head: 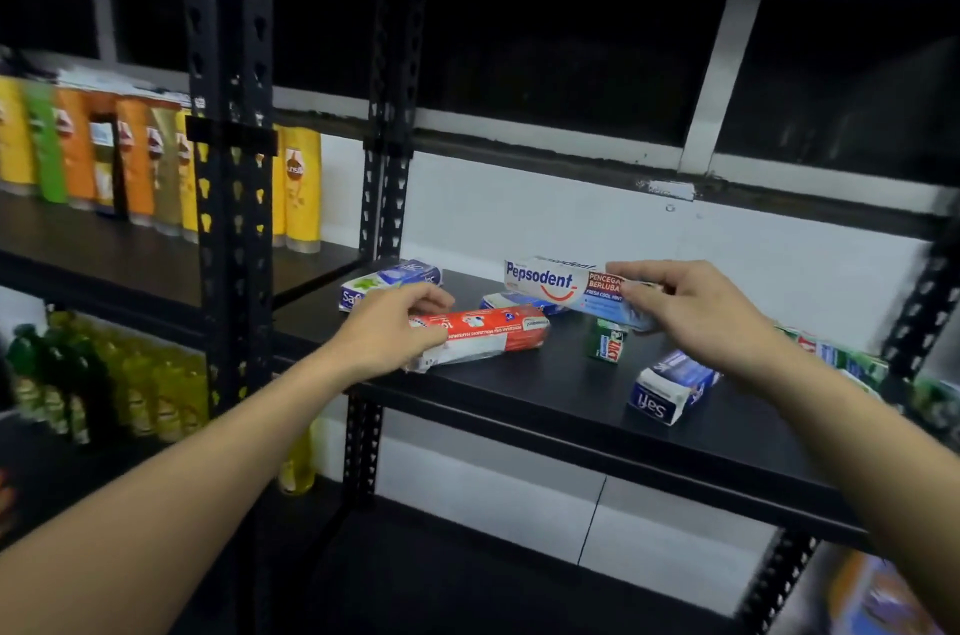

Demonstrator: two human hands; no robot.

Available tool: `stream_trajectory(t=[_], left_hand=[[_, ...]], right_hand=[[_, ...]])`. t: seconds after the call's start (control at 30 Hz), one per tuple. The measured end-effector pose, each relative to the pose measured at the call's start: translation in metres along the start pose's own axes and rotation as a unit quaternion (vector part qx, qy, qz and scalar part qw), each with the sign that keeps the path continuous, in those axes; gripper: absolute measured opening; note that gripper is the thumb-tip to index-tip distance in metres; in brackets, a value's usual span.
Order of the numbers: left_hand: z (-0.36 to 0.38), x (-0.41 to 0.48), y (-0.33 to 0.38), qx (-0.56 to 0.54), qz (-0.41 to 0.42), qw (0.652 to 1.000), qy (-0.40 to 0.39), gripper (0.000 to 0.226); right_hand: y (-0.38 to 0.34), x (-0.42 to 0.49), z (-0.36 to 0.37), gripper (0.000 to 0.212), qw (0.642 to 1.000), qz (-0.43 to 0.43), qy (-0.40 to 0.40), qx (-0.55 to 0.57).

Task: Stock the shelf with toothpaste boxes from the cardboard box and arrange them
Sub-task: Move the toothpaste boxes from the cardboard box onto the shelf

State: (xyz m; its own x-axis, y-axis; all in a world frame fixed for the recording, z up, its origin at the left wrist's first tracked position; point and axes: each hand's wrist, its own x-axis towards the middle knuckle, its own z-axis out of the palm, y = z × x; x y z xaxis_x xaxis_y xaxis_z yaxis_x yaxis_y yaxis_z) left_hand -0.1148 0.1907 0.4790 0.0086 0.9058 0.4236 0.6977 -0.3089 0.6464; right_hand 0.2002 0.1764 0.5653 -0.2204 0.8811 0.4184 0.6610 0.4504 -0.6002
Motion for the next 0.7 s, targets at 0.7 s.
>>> stream_trajectory(t=[0.7], left_hand=[[-0.021, 0.058, -0.087, 0.122, -0.169, 0.963, 0.172, 0.060]], right_hand=[[0.025, 0.221, 0.136, 0.023, 0.992, 0.053, -0.098, 0.058]])
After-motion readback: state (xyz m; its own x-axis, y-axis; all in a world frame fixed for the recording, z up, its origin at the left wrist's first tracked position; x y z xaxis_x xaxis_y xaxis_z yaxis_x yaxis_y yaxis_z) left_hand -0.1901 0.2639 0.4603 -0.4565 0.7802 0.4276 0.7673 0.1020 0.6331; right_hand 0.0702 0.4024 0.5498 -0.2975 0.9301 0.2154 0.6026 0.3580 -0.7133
